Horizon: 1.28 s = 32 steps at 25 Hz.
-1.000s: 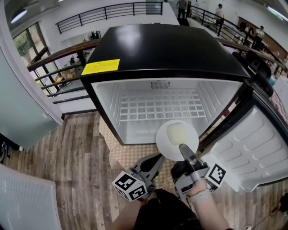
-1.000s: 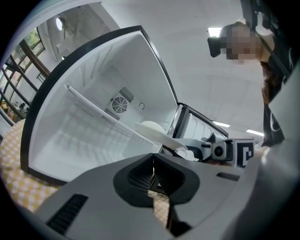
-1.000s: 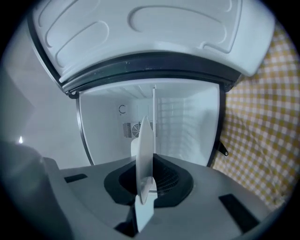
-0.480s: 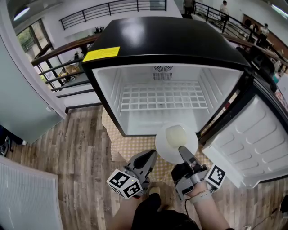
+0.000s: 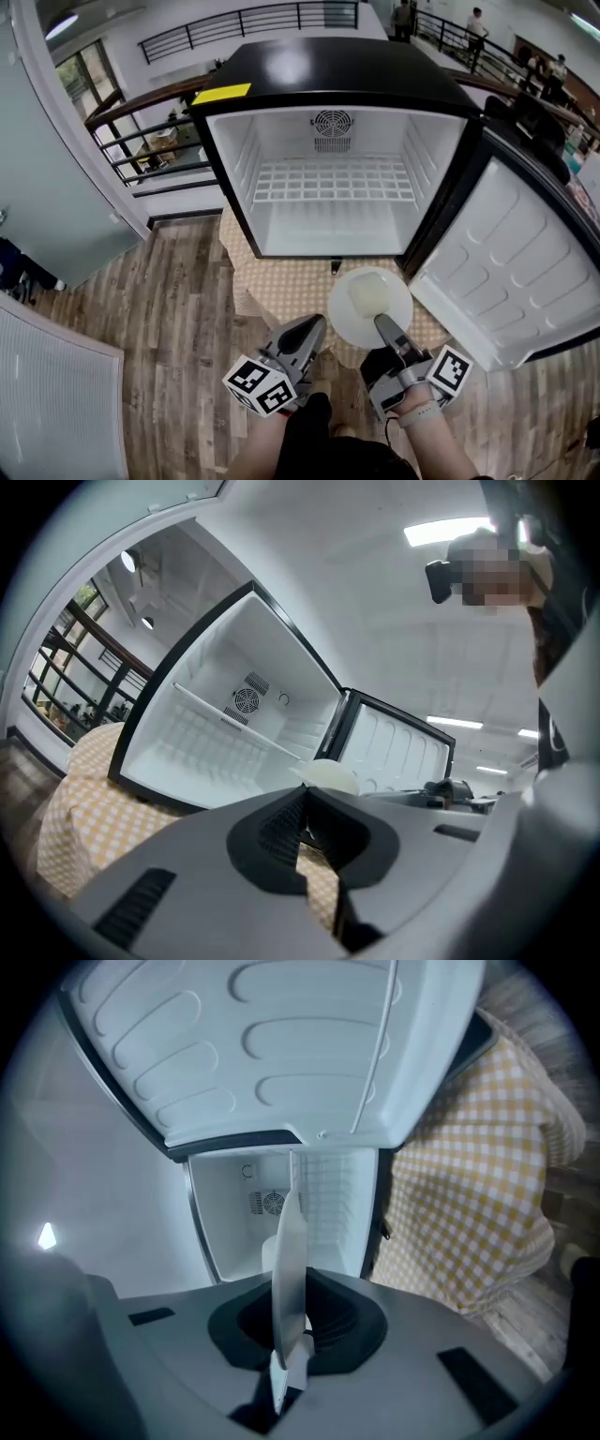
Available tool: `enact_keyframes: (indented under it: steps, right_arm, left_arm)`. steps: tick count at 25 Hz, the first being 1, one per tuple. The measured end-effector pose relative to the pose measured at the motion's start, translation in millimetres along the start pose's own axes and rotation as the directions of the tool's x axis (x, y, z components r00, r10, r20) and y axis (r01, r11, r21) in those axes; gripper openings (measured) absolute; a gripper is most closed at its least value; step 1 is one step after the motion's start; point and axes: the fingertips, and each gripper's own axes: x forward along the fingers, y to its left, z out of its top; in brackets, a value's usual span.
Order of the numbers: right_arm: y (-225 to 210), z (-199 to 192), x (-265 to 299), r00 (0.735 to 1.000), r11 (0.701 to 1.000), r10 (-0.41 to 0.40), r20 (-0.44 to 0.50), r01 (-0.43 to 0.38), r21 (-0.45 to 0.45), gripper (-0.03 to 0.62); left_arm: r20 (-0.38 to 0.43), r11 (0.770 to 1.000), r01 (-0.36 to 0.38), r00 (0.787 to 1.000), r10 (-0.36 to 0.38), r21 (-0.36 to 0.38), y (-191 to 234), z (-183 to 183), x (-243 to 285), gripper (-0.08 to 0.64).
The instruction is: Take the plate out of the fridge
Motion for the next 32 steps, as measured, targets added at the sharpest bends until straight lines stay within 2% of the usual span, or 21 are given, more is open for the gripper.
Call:
enact_keyframes:
  steps: [7,16,32]
  right_arm:
    - [0.9,-21.0,-67.0,1.000,1.000,0.001,-0.031,-0.001,-0.002,0.044]
    - [1.3,-54.6,-133.5,0.997,1.000,0.006,-0.072,-0.006,-0.001,0.044]
    - [-10.9,-99.2,-176.0,0.994,1.000,0.015,-0.108,-0.014,0.014,0.044]
  left_arm:
    - [0.016,0.999,-0.038,0.999,0.038,-0.001,-54.0,-22.4,-42.9,0.009]
    - [0.036,0.999,-0.044,0.998,0.043,0.031,-115.5,-41.5,-87.1,0.009]
    - [0.016,0.995,-0.078,0.997,0.077,0.057,-142.7,-60.1,-144.6,0.009]
